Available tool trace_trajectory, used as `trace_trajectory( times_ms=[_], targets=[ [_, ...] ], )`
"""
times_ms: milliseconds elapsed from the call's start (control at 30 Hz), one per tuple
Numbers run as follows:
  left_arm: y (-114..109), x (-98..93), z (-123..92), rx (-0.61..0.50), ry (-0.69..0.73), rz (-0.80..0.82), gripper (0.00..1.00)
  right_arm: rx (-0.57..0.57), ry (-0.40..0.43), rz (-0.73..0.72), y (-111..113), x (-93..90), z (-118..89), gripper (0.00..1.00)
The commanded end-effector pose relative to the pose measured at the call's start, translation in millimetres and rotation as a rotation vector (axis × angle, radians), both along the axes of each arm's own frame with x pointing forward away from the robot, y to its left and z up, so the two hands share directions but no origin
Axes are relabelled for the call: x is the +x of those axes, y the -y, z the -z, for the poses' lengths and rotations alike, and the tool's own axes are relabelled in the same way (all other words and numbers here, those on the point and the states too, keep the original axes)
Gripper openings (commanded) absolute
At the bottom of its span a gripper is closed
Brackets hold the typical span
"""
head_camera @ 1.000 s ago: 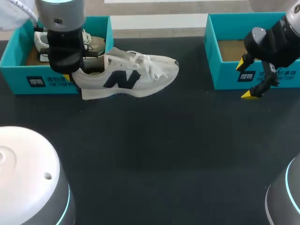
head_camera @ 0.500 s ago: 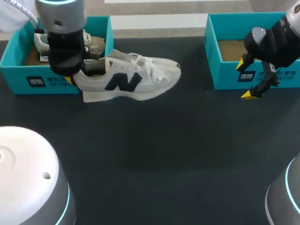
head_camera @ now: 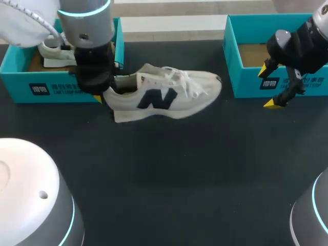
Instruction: Take the shoe out of the shoebox, open the shoe tongue, remove and reinsert the insole, then place the shoe into the shoebox
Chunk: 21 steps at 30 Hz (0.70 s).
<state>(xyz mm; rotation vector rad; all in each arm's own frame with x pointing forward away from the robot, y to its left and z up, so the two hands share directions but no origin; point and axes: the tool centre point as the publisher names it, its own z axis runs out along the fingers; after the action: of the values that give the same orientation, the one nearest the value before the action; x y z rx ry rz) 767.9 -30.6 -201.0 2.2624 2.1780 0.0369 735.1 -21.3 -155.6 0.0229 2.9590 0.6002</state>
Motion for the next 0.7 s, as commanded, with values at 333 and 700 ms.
trace_trajectory(
  times_ms=[333, 700],
  targets=[
    [58, -16.2, 20, 0.047, -0.028, 0.041, 0.00, -0.003, -0.004, 0.000, -2, 2.1, 0, 1.00],
    [97, -33.8, 37, 0.041, -0.050, 0.089, 0.00, -0.003, -0.004, 0.000, -2, 2.1, 0, 1.00]
  ],
)
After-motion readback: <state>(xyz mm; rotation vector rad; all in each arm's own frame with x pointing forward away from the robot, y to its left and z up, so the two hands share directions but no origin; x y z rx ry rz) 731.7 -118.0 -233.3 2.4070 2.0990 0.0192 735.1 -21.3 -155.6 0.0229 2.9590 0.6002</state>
